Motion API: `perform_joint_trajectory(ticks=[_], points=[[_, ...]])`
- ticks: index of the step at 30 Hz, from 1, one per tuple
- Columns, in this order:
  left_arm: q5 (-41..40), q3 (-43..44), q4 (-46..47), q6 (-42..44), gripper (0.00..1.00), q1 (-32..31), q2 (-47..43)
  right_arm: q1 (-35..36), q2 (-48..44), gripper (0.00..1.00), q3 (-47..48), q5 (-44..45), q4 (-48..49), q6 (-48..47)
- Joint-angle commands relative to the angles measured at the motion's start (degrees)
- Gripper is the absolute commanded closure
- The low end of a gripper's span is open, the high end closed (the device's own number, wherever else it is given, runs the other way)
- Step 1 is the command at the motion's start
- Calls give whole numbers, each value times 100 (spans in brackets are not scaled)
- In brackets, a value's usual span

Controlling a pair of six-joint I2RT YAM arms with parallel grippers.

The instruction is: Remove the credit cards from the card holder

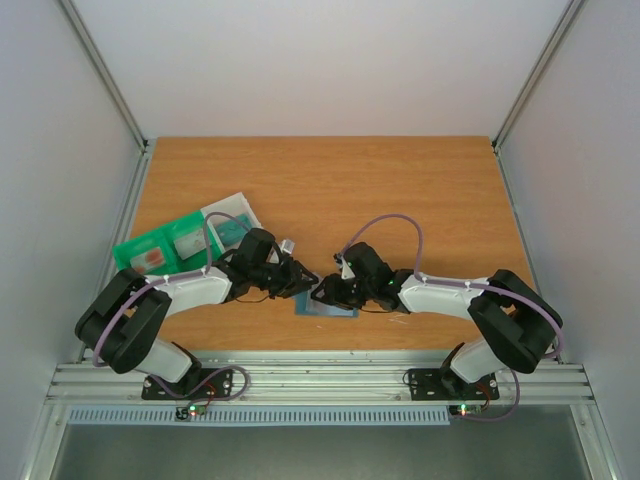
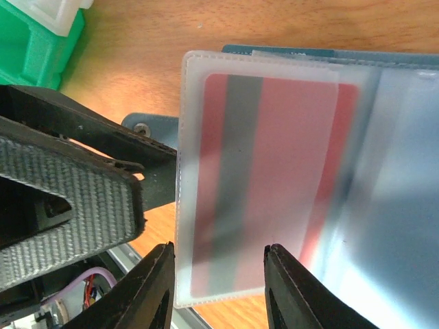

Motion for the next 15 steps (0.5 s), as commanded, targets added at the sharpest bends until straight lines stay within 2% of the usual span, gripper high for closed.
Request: perform_joint_trajectory(ticks=[1, 12, 15], points=[[70, 113, 262, 7, 69, -40, 32, -10, 15, 65, 143, 184, -205, -69], [91, 91, 335, -28, 69, -41, 82, -10, -280, 78, 143, 498, -658, -214], [-5, 88, 270, 4, 68, -44, 113, -10, -317, 79, 212, 595, -860, -334]])
